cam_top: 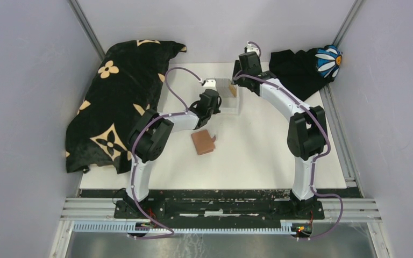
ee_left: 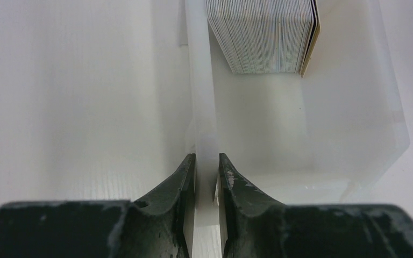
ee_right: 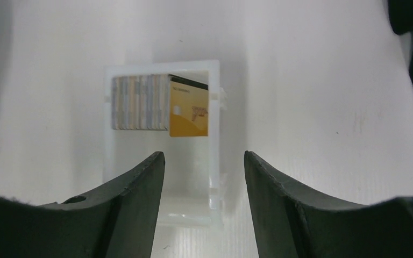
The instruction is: Put the credit cards into the card holder
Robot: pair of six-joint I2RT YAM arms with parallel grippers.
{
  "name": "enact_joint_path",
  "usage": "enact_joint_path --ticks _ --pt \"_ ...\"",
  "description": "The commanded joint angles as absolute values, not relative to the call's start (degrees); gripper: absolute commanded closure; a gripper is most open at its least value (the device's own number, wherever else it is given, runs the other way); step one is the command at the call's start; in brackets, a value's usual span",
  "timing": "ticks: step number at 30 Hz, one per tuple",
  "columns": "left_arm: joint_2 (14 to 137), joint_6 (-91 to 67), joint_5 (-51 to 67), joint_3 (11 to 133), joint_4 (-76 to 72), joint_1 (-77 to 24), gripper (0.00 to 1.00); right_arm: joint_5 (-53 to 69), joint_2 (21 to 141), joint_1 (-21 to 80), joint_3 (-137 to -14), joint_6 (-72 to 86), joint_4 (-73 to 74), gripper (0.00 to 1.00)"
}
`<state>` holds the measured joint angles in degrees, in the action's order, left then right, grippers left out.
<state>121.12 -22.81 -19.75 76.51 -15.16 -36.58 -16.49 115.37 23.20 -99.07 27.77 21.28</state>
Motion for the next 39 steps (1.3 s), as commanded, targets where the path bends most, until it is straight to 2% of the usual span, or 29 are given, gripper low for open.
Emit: enact_joint_path --ticks 1,6,11,15,17,21,35,39 --pt "117.2 -25.0 -24.6 74.3 -12.6 -38.3 0.84 -12.3 118.0 24.3 -105.9 24.4 22.3 0.37" --pt "116.1 -27.4 -26.4 72.5 -12.5 -39.7 0.8 -9.8 122.8 24.9 -112.2 22.7 26.1 0.36" --pt "114.8 -28.4 -27.8 72.2 -12.1 -40.6 0.64 -9.0 125.9 25.0 -114.9 22.4 27.2 0.36" --pt "112.9 -28.7 -29.4 71.8 -12.3 -40.7 0.46 -8.3 127.0 24.9 -115.8 22.0 27.5 0.36" --pt "112.3 -28.5 -29.9 71.8 -12.6 -40.7 0.41 -8.3 127.8 24.9 -116.6 22.0 28.0 0.36" --pt "110.7 -28.8 -31.4 70.5 -13.2 -40.7 0.38 -7.7 129.5 24.9 -118.0 22.1 28.5 0.37" --pt "105.7 -29.4 -35.4 62.9 -20.0 -40.7 0.38 -2.3 135.1 22.8 -121.7 25.1 28.6 0.39" --pt "104.6 -29.7 -35.8 61.2 -21.5 -40.7 0.38 -0.6 135.3 22.4 -120.8 27.1 28.0 0.48"
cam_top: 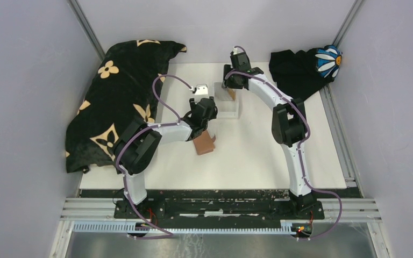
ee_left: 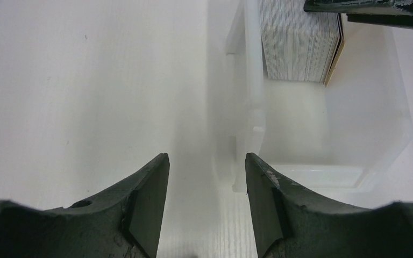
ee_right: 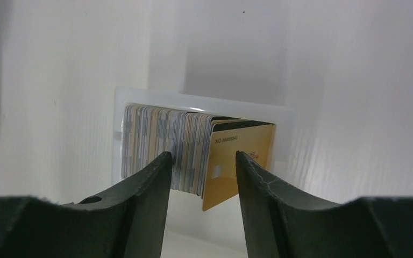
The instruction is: Put the credit cards into the card holder
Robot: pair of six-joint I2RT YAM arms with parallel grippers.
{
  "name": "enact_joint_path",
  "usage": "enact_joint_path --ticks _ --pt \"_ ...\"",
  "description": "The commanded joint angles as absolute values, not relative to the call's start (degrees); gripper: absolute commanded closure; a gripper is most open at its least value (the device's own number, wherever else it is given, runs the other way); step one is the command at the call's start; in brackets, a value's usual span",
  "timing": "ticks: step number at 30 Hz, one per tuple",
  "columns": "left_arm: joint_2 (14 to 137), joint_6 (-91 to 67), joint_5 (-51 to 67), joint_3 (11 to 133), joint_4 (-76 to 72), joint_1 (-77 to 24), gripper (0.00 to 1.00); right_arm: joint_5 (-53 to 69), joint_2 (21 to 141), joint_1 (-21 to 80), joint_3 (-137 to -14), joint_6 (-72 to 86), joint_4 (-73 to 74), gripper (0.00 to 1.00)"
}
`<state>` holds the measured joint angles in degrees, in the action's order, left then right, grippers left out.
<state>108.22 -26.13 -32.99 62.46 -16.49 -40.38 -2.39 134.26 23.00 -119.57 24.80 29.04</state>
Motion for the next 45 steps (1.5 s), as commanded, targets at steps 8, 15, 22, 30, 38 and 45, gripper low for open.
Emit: enact_joint_path --ticks 8,15,22,30,38,45 --pt "103.3 -30.3 -36.0 59.2 -23.0 -40.7 0.38 2.1 135.3 22.3 -119.0 30.9 27.0 0.54" --pt "102.0 -30.2 -36.1 57.6 -24.2 -40.6 0.38 2.3 134.1 22.3 -117.5 32.3 26.4 0.66" --pt "101.7 -29.9 -36.5 57.0 -24.4 -40.7 0.38 2.8 133.0 22.3 -117.3 32.8 26.3 0.74" --pt "101.8 -29.7 -36.5 56.9 -24.4 -40.7 0.38 2.7 131.3 22.5 -116.2 32.7 26.1 0.78" --pt "101.9 -29.9 -36.4 56.9 -24.3 -40.6 0.38 2.0 130.1 22.7 -115.6 32.2 26.5 0.85" --pt "101.5 -29.9 -36.4 56.9 -24.3 -40.7 0.38 0.6 128.8 23.0 -115.0 31.3 27.1 0.91"
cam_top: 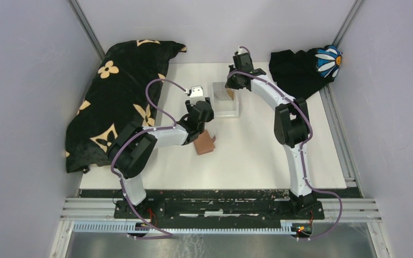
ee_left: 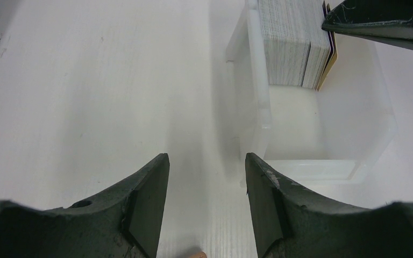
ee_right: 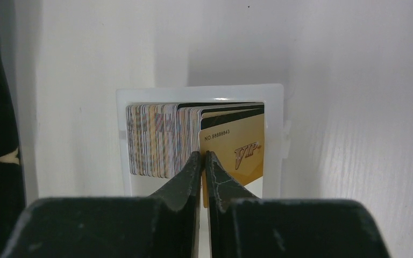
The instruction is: Put the credit cards into the card holder
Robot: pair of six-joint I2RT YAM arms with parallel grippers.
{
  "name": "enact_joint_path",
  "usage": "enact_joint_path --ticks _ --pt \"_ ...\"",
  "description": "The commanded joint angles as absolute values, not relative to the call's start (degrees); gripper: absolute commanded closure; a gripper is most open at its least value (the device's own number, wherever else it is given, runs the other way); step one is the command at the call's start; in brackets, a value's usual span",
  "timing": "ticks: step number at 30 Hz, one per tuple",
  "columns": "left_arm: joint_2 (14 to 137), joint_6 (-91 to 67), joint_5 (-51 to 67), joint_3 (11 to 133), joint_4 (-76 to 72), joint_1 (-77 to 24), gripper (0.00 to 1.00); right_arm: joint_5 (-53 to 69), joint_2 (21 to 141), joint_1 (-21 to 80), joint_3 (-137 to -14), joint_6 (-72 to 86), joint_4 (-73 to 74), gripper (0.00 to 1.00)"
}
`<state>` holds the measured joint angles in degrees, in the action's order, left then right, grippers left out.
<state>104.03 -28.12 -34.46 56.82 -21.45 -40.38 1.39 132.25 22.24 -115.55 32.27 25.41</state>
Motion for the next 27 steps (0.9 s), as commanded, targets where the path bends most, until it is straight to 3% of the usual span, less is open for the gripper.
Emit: enact_joint_path --ticks 1,15,27 --pt "101.4 -29.9 -36.4 56.8 -24.3 -40.7 0.38 0.4 128.8 23.0 -115.0 31.1 27.2 0.93" --pt "100.8 -30.1 -36.0 56.3 -24.3 -40.7 0.38 -1.1 126.7 23.5 -113.9 30.0 27.6 0.94" --pt "100.7 -30.2 -35.8 56.0 -24.3 -40.7 0.38 -1.1 126.4 23.5 -114.0 29.9 28.0 0.86"
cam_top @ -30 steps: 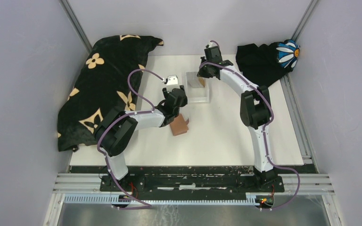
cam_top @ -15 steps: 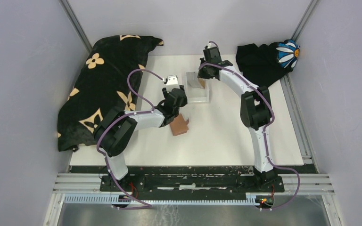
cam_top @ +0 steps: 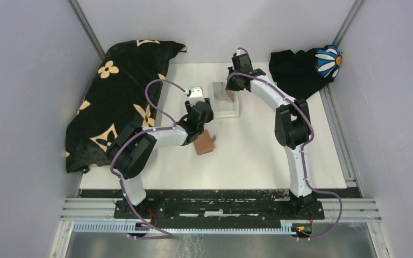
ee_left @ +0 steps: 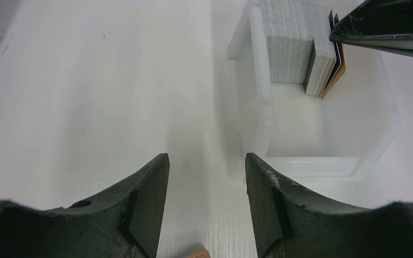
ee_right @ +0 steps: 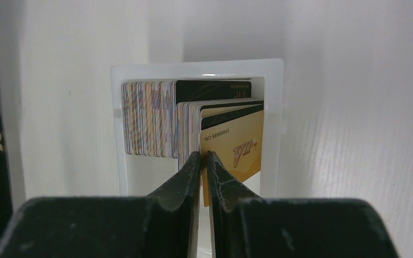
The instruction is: Put the credit cards into the card holder
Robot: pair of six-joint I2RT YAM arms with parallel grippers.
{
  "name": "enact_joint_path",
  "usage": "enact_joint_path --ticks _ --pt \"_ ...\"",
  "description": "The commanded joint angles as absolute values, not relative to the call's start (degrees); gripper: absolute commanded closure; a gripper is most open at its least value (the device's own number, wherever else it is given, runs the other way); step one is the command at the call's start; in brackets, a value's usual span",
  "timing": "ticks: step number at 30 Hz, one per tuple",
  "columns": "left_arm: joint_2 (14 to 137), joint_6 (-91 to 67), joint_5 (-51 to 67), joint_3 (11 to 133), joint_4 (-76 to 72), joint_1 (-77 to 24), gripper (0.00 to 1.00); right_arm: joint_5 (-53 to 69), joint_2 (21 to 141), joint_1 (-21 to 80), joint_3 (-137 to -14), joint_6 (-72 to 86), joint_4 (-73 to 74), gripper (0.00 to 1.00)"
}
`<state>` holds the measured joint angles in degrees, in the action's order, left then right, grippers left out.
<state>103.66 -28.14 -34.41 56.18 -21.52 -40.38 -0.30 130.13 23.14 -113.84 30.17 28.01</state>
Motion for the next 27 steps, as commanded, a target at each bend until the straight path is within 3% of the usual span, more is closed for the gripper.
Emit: enact_joint_path --ticks 1,27 --pt "100.8 -30.3 -35.8 56.0 -24.3 -40.6 0.38 -1.2 126.5 23.5 -114.1 29.8 28.0 0.86" --pt "102.1 -30.3 -35.2 56.9 -24.4 -40.7 0.38 -1.5 125.0 23.4 -114.1 28.9 27.4 0.95"
